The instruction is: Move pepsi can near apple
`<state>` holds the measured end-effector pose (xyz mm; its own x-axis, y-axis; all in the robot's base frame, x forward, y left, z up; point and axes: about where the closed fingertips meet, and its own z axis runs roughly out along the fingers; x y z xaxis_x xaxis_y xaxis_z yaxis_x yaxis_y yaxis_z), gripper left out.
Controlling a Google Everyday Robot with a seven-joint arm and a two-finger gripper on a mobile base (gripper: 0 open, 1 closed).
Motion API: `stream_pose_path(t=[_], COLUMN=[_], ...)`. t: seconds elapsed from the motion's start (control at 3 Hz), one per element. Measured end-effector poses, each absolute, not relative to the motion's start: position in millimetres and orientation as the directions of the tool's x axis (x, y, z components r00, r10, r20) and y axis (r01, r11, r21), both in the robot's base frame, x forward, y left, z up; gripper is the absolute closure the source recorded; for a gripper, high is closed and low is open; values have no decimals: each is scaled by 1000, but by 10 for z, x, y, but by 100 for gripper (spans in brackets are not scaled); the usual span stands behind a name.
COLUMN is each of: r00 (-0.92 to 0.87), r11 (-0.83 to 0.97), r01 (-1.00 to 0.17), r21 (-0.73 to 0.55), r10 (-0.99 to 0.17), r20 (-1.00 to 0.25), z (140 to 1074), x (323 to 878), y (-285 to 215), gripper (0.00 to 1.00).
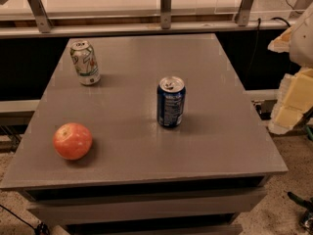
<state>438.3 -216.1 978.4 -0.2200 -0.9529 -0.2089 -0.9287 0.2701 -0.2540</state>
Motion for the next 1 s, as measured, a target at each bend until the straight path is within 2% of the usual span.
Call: stream_pose_path(t=[0.67,1.0], r00=[-205,-144], r11=[261,228], r01=[-930,-938], r21=[-257,-260], r10=[-952,-942], r20=[-225,-304], z=[9798,9748], x=[4388,4416], y=[-2125,-1951], gripper=[0,0])
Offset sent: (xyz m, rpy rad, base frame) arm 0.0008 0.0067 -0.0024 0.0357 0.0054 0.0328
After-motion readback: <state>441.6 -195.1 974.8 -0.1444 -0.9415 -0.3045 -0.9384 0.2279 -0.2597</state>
